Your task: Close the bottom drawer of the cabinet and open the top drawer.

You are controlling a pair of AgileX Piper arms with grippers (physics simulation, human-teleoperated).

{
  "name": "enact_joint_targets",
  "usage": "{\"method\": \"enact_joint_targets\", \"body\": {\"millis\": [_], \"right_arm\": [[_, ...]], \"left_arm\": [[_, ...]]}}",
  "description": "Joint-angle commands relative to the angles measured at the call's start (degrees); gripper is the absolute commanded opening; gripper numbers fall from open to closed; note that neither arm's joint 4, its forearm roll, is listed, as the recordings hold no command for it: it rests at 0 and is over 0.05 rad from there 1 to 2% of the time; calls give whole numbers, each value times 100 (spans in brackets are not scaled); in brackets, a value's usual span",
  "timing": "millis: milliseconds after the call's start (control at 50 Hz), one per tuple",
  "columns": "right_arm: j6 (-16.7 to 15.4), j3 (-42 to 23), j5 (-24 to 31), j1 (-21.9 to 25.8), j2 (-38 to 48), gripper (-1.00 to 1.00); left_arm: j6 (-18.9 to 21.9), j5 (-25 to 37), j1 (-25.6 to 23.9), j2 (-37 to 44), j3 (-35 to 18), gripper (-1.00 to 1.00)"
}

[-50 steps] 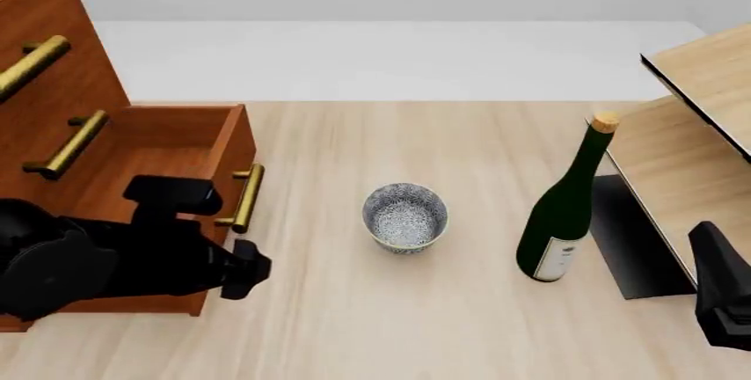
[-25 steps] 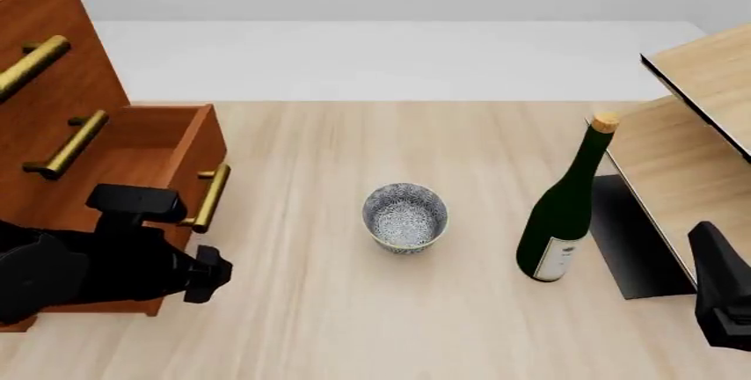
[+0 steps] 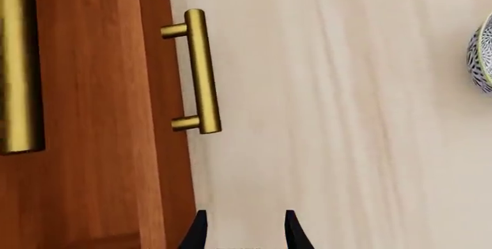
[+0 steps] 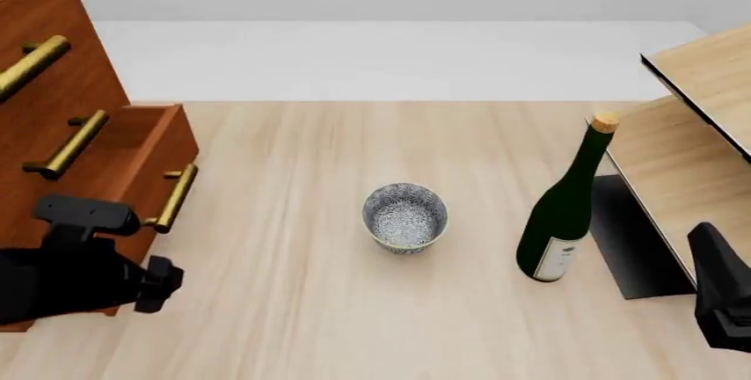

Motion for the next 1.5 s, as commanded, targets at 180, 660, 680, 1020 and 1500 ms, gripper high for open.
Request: {"method": "enact_joint_targets", "body": {"millis": [180, 660, 680, 1020, 1500], "right_arm": [[3, 1, -39, 8, 40, 100], [13, -7, -2, 2, 7, 100], [14, -8, -7, 4, 13, 100], [16, -6, -18, 12, 24, 100], [16, -6, -29, 11, 31, 100]], "left_arm": [[740, -500, 884, -153, 425, 100], [1497, -1211, 1898, -209, 565, 100], [1524, -1261, 1951, -184, 570, 100], [1779, -1618, 2340, -80, 662, 100], [1972, -1638, 2473, -229, 725, 100]]}}
